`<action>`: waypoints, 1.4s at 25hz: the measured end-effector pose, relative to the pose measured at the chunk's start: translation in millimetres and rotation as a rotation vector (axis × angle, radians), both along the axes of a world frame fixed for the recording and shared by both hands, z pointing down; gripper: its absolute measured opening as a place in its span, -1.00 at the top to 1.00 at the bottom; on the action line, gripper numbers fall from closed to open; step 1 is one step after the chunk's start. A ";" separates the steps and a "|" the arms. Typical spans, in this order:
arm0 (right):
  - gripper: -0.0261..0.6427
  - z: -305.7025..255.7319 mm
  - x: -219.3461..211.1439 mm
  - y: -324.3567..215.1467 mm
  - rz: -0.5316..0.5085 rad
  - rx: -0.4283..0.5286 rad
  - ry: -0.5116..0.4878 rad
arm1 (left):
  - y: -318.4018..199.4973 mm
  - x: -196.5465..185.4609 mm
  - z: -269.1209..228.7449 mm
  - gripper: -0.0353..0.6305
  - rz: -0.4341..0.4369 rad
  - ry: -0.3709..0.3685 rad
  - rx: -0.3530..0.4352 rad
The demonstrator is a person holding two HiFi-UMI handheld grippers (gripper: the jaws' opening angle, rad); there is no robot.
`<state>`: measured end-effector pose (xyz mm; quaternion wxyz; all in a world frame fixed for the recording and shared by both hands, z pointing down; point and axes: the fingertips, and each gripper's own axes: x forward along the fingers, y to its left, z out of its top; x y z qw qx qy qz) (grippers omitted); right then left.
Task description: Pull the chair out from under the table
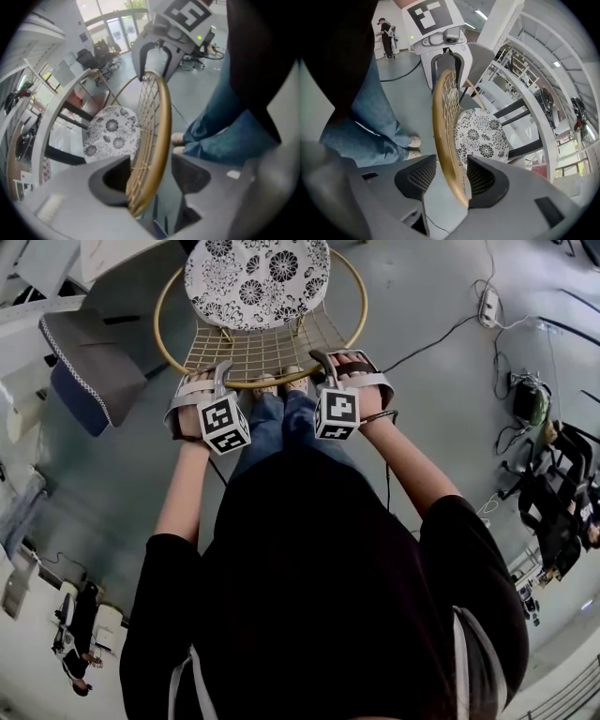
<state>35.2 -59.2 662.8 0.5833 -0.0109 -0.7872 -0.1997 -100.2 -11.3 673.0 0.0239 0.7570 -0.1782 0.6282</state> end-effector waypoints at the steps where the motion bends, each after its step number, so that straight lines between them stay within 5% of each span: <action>1: 0.41 3.4 0.1 -1.4 -0.013 0.008 0.014 | -0.3 -1.9 3.6 0.06 0.017 -0.016 -0.007; 9: 0.42 35.5 0.3 -16.1 -0.126 0.068 0.116 | -6.9 -4.6 28.7 0.09 0.140 -0.055 -0.074; 14: 0.43 51.7 0.1 -17.5 -0.159 0.074 0.151 | -6.1 2.3 30.6 0.56 0.171 -0.026 -0.044; 16: 0.64 53.8 -1.2 -18.3 -0.196 0.111 0.165 | -5.7 0.6 32.7 0.69 0.192 -0.039 -0.020; 18: 0.79 54.6 -2.7 -17.9 -0.240 0.150 0.180 | -5.6 -1.7 33.8 0.72 0.197 -0.041 -0.003; 35: 0.83 57.4 -0.4 -12.3 -0.217 0.086 0.240 | -4.0 -1.0 33.9 0.76 0.199 -0.028 -0.030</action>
